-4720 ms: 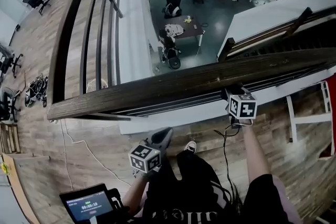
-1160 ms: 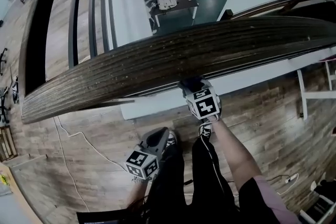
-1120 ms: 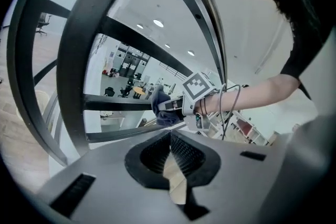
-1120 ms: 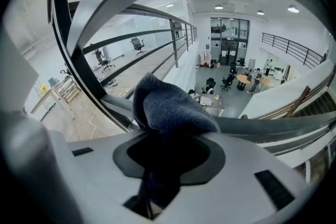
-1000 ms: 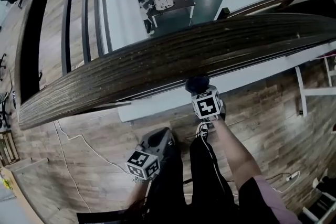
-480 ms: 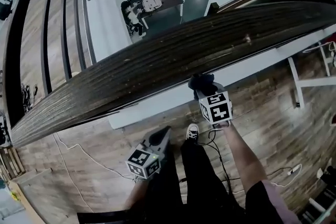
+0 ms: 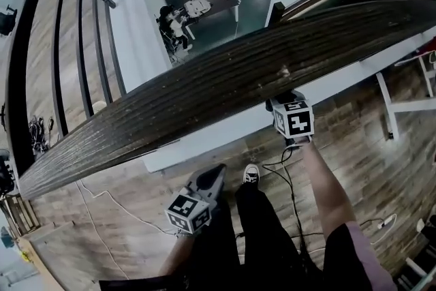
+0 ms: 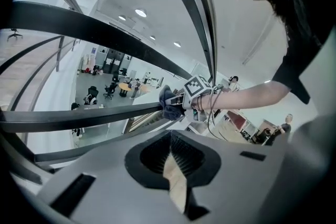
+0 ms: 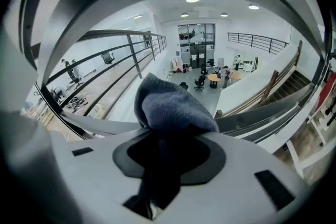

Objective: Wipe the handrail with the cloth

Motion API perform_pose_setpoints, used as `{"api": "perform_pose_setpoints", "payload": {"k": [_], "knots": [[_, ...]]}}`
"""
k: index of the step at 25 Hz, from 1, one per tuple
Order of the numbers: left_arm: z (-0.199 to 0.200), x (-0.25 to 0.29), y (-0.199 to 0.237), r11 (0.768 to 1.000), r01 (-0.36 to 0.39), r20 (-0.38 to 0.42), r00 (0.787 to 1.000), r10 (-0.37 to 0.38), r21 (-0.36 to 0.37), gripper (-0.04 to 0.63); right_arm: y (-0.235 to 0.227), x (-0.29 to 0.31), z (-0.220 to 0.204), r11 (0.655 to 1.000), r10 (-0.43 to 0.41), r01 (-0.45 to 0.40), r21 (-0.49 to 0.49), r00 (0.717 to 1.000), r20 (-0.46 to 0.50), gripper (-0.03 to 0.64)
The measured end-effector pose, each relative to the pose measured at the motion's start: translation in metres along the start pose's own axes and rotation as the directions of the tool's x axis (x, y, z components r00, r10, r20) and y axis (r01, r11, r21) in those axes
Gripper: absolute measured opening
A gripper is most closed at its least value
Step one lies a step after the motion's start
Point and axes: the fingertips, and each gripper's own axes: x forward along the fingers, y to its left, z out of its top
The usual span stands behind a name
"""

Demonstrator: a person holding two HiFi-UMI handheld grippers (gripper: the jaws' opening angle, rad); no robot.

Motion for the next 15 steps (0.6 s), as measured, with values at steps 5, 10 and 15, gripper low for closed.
{"api": "perform_pose_setpoints", "payload": {"k": [5,10,15], "knots": [[-0.005,-0.007,0.013,0.999,-0.039,-0.001,0.999,0.039,-0.019,0.000,-0.044,-0.002,0.004,0.998,-0.060,0.060,0.012,0.998,-0.002,0.109],[-0.003,-0.015,0.017,0.998,-0.050,0.018,0.999,0.050,-0.027,0.000,-0.055,-0.007,0.003,0.992,-0.109,0.110,0.056,0.994,-0.009,0.109],[0.005,-0.023,0.018,0.999,-0.042,0.035,0.998,0.043,-0.021,0.000,-0.020,-0.017,0.000,0.996,-0.078,0.078,0.042,0.997,-0.002,0.109]]}}
